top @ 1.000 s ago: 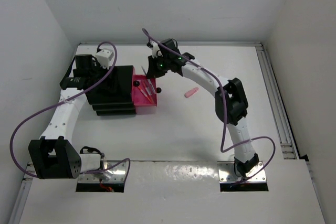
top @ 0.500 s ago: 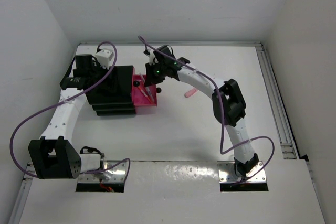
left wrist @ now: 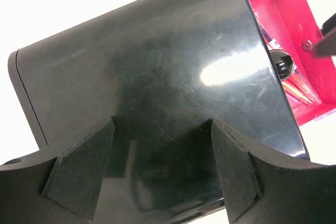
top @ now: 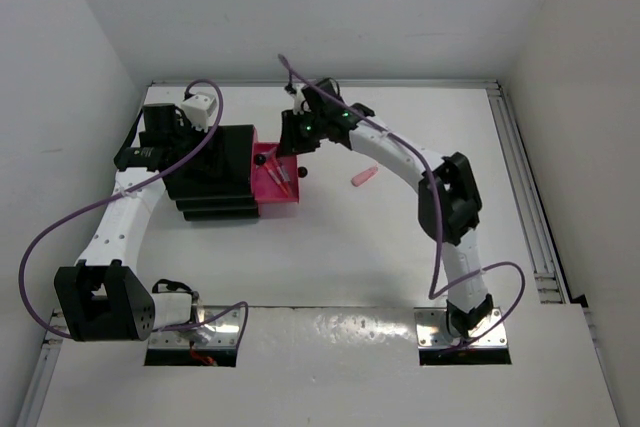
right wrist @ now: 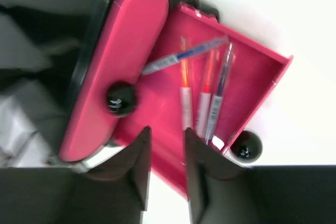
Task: Sort the stationery into containers
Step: Place the pen in the drawer, then close the drawer in the storage box.
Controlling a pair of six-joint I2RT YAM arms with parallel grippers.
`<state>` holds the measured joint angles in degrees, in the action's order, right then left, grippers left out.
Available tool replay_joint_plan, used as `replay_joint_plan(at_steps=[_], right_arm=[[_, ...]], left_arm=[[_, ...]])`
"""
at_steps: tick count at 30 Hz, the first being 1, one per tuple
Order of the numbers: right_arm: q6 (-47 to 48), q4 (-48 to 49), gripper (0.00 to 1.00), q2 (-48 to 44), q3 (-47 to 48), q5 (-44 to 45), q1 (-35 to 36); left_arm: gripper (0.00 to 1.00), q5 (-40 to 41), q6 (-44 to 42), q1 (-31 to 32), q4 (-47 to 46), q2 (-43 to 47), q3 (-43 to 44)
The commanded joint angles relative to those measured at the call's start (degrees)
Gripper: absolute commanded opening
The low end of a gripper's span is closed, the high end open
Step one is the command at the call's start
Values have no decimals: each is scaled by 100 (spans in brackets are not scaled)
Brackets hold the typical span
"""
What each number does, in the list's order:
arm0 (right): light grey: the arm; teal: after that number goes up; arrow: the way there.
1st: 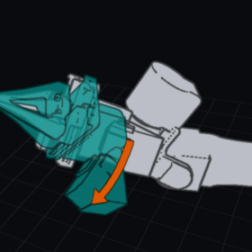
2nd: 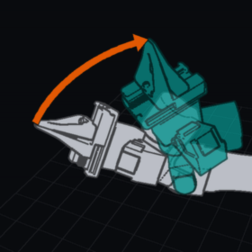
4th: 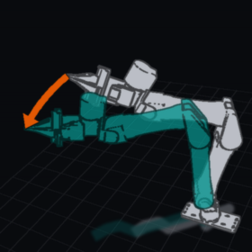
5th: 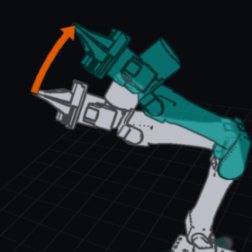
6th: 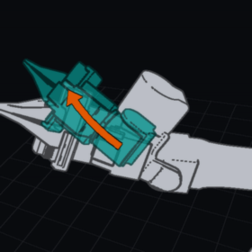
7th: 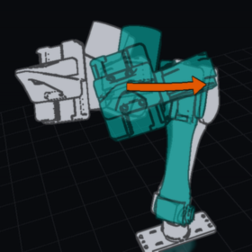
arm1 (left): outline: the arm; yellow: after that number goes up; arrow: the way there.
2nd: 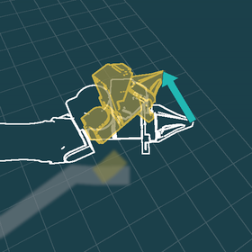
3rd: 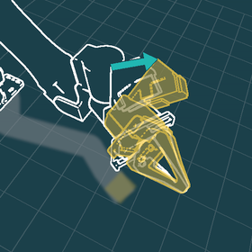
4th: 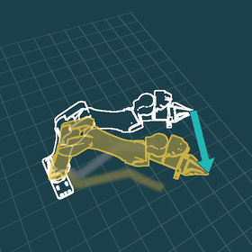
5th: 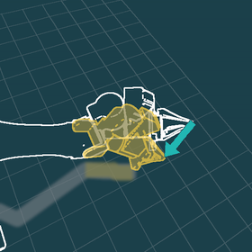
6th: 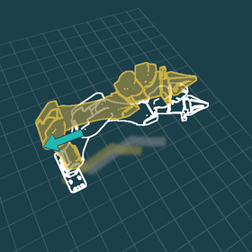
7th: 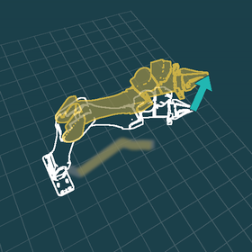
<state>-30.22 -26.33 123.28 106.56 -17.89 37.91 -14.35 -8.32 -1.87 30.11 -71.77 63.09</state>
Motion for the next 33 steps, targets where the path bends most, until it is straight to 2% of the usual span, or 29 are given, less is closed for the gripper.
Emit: replay_joint_plan(at_steps=[1,2,3,6,12,21,29,33], right_arm=[[-1017,583,28,-1033,-413,-215,-432],[-1187,768,18,-1130,-591,-232,-660],[-1310,761,13,-1183,-697,-250,-758],[-1320,463,8,-1149,-1188,-373,-1083],[-1320,541,0,-947,-1788,-496,-1444],[-1609,874,0,1,-1165,-979,-1155],[-1900,1235,0,257,-1050,-1252,-873],[-2084,1305,8,284,-980,-1410,-794]], left_arm=[[81,-59,67,2,197,84,-69],[81,-59,58,2,197,101,-77],[81,-51,32,2,206,102,-78],[81,-42,6,-6,241,102,-86],[81,-86,-126,-15,364,102,-95],[81,-94,-197,-15,470,49,-104],[81,-94,-197,-68,470,75,-157],[81,-86,-197,-68,417,75,-201]])
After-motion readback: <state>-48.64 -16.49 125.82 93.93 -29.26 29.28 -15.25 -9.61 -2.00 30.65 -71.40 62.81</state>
